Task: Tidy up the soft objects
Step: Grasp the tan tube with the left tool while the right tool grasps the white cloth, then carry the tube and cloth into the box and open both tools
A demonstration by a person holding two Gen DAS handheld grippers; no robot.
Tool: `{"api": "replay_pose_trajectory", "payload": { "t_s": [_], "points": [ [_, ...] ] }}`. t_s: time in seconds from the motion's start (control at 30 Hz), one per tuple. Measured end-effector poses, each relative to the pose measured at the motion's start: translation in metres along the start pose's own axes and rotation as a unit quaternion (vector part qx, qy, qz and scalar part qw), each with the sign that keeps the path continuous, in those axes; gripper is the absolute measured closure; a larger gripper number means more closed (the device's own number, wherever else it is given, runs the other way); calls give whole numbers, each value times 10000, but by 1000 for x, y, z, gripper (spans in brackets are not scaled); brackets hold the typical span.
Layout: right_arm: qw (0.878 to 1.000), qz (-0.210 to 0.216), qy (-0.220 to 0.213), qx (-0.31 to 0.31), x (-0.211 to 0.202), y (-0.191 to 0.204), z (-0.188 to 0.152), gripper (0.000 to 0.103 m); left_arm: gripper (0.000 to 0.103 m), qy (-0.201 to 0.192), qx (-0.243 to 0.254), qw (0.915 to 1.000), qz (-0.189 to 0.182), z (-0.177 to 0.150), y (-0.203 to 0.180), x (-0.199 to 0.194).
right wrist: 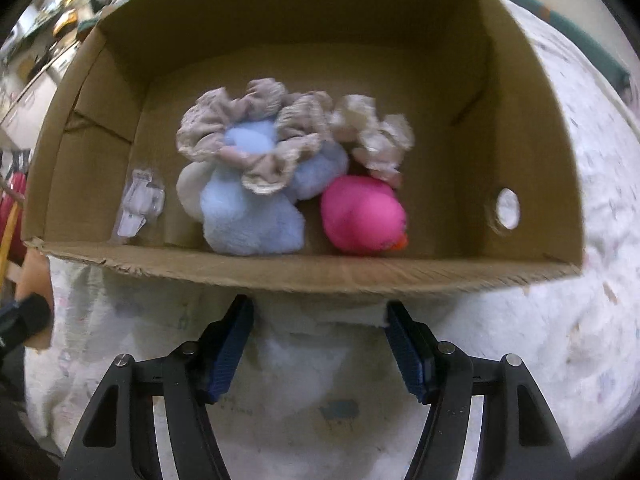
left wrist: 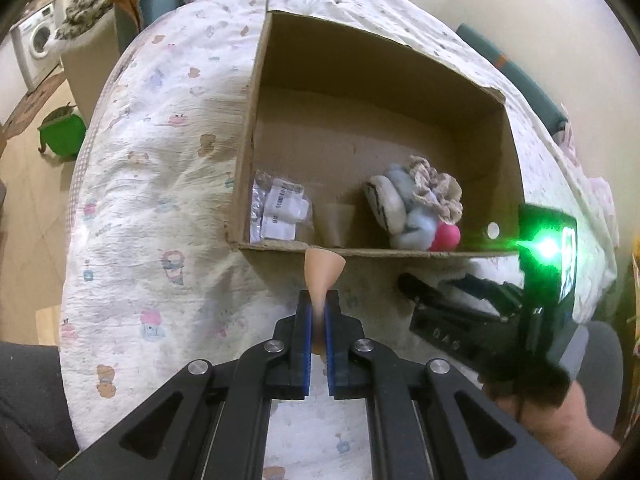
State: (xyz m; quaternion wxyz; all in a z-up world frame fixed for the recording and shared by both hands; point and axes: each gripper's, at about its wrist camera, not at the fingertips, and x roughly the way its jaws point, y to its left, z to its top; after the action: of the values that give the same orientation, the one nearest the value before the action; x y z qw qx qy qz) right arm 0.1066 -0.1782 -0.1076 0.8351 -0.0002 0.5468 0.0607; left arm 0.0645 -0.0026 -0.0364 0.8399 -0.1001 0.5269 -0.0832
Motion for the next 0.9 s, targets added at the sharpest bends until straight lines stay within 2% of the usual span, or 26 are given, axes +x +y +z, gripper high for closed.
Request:
{"api": "replay_pose_trajectory", "payload": {
  "t_s": [0.07, 0.13, 0.2, 0.5, 0.9],
  "points": [
    [9999, -6, 38, -102, 3, 7, -1, 42, 97, 26, -40, 10000, -4, 0, 1, 2],
    [9998, 74, 67, -185, 4, 11, -3, 59, 97, 49, -44, 10000, -12, 0, 0, 3],
    [9994, 140, 84, -290, 4, 16, -4, 66, 97, 51, -10, 10000, -5, -1, -3, 4],
    [9987, 369, 71, -339, -12, 20, -16, 71, 97, 1, 80, 9999, 89, -3, -7, 7],
    [9965, 554, -126, -611, -44, 62, -37, 71, 97, -159, 139, 9992, 328, -9, -3, 3]
  ]
}}
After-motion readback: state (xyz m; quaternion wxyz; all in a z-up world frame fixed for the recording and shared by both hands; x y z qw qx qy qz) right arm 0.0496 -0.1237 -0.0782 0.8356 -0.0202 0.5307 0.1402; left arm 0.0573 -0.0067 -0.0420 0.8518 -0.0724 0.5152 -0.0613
